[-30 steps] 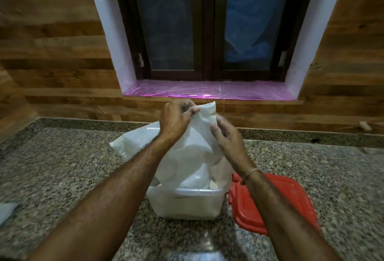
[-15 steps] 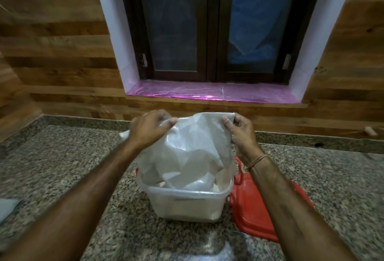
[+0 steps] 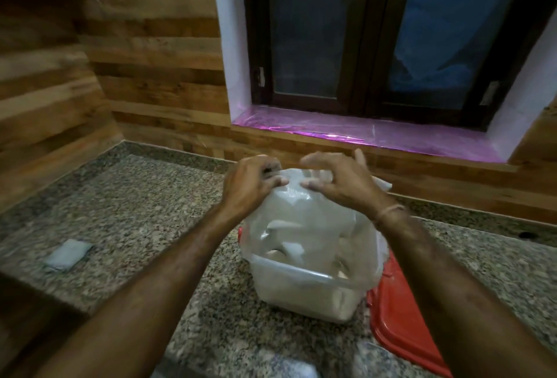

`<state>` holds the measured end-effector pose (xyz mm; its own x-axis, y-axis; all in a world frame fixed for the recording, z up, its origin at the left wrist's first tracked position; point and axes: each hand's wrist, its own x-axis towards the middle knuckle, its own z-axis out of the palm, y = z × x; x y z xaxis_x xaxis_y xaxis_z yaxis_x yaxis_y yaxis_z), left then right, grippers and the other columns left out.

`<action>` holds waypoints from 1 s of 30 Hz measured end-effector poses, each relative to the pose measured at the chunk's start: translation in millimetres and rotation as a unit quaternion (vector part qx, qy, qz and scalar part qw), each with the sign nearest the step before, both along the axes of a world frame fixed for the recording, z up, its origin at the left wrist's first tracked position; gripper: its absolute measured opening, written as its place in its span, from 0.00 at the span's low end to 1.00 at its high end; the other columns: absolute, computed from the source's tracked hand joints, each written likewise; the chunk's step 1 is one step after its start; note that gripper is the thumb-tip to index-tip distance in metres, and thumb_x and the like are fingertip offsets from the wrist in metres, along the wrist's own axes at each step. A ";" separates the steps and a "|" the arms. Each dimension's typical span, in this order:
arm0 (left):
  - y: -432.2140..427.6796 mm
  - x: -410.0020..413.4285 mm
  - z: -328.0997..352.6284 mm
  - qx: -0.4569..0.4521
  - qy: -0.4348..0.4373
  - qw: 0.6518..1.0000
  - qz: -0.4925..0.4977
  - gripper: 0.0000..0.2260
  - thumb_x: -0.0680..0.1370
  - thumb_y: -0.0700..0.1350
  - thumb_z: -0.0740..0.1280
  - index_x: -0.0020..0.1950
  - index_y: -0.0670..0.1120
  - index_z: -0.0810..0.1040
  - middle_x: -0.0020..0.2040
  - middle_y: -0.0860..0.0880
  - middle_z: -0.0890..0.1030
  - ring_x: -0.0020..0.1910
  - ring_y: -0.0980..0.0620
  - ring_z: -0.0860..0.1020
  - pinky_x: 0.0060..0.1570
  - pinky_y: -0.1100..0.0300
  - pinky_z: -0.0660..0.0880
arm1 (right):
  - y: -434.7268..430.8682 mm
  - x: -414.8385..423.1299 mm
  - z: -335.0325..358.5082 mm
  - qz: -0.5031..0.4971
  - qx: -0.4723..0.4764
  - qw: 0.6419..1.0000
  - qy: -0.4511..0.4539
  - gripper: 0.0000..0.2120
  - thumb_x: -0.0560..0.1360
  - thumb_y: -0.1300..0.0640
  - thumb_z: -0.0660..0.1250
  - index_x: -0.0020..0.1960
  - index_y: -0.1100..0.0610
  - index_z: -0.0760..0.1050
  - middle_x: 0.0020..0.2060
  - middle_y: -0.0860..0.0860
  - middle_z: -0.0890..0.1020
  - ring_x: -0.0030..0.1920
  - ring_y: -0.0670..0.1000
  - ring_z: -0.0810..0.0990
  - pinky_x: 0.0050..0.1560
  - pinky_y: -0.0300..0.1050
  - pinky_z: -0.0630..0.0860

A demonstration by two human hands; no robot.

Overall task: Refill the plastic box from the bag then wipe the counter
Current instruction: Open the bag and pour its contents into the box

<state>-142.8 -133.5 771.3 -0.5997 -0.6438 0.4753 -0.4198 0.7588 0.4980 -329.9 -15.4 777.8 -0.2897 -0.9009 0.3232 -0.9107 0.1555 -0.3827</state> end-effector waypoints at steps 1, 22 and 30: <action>1.7 -2.2 2.8 -0.003 0.005 1.000 -0.004 0.12 0.70 0.56 0.76 0.40 0.49 0.81 0.38 0.55 0.82 0.40 0.56 0.79 0.41 0.53 0.77 | -5.4 2.9 -1.3 0.008 0.020 1.000 -0.007 0.17 0.75 0.40 0.73 0.62 0.44 0.80 0.62 0.44 0.84 0.66 0.50 0.80 0.73 0.65 0.65; -8.4 25.4 -2.7 0.078 0.081 0.994 -0.011 0.08 0.75 0.49 0.75 0.54 0.53 0.86 0.50 0.59 0.85 0.50 0.62 0.82 0.49 0.61 0.81 | -19.8 -0.4 -29.4 -0.111 -0.088 0.987 -0.073 0.11 0.72 0.45 0.79 0.43 0.52 0.84 0.36 0.45 0.84 0.43 0.49 0.81 0.58 0.51 0.66; -2.4 15.7 -9.2 0.181 0.159 0.970 -0.034 0.02 0.74 0.45 0.76 0.46 0.49 0.85 0.43 0.52 0.86 0.44 0.53 0.85 0.42 0.55 0.82 | -14.3 15.5 -23.2 0.029 -0.048 0.992 -0.111 0.12 0.75 0.47 0.77 0.41 0.55 0.80 0.36 0.46 0.82 0.39 0.41 0.78 0.42 0.43 0.71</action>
<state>-127.1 -135.8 762.2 -0.5062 -0.7674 0.3935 -0.1572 0.5307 0.8329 -314.4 -29.7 754.6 -0.3120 -0.8862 0.3425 -0.8090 0.0587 -0.5849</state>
